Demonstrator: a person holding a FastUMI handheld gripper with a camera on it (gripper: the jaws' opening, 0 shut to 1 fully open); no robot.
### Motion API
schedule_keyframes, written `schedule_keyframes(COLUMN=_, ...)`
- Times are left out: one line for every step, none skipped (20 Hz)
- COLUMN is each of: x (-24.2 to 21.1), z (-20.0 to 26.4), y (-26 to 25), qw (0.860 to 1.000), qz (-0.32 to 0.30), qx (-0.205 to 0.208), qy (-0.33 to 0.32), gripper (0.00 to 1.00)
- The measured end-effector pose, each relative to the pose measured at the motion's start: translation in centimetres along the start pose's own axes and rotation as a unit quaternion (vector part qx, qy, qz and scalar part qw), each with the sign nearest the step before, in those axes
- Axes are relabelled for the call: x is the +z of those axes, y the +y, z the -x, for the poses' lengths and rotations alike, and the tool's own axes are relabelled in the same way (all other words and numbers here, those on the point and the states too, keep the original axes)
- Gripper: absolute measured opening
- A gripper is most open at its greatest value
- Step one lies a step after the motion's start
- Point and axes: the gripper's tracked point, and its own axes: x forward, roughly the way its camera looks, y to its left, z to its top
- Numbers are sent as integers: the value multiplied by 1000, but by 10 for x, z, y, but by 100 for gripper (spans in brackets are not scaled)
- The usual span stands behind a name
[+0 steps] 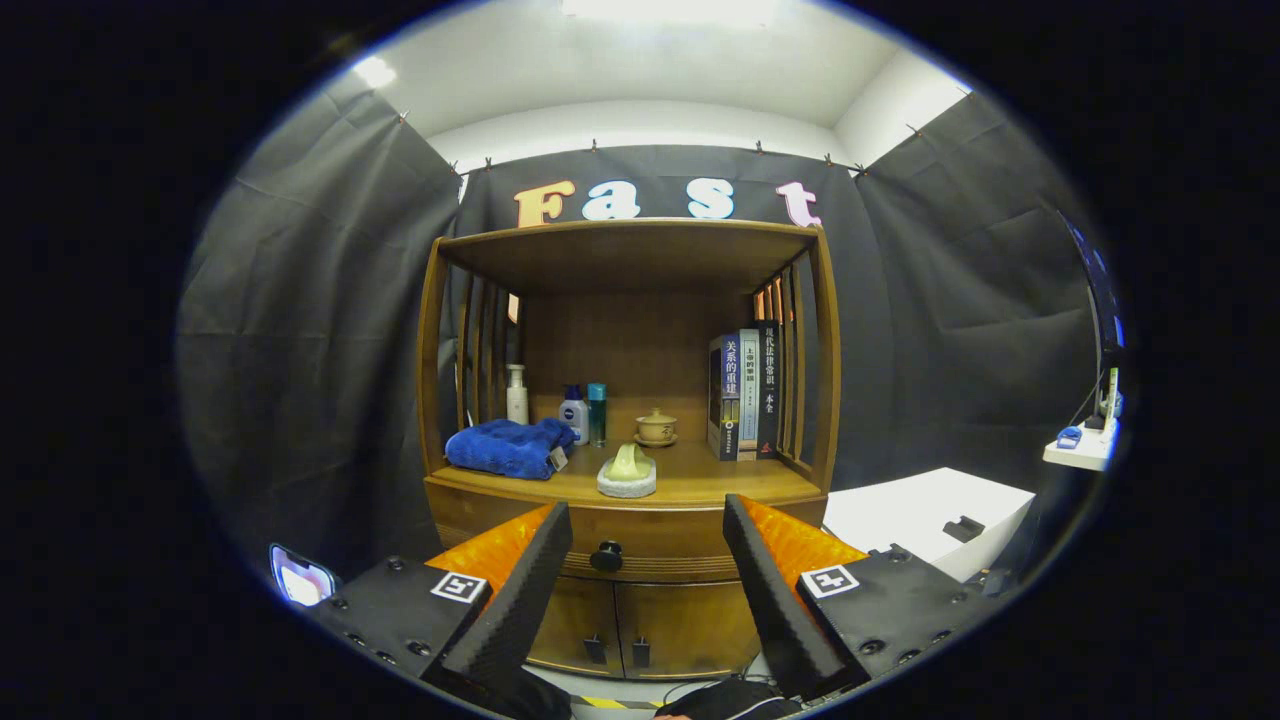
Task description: Pull open the drawer, take out the items inside it, and place them on the countertop above the cabinet.
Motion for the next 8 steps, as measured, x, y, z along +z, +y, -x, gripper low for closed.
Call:
schedule_keyframes(x=0, z=0, y=0, qw=1000, qz=1, qx=0, qy=1, gripper=98)
schedule_keyframes(x=-1, z=0, y=0, qw=1000, qz=0, qx=0, qy=1, gripper=98)
schedule_keyframes(x=0, z=0, y=1, qw=1000, qz=0, qx=0, qy=2, gripper=98)
schedule_keyframes(x=-1, z=1, y=1, qw=1000, qz=-1, qx=0, qy=2, gripper=98)
schedule_keyframes(x=-2, z=-1, y=1, qw=1000, qz=-1, qx=0, qy=2, gripper=98)
schedule_keyframes(x=-2, z=0, y=1, qw=1000, qz=-1, qx=0, qy=2, gripper=98)
schedule_keyframes(x=-2, z=0, y=2, qw=1000, qz=-1, qx=0, qy=2, gripper=98)
schedule_keyframes(x=-3, z=0, y=2, qw=1000, qz=-3, qx=0, qy=2, gripper=98)
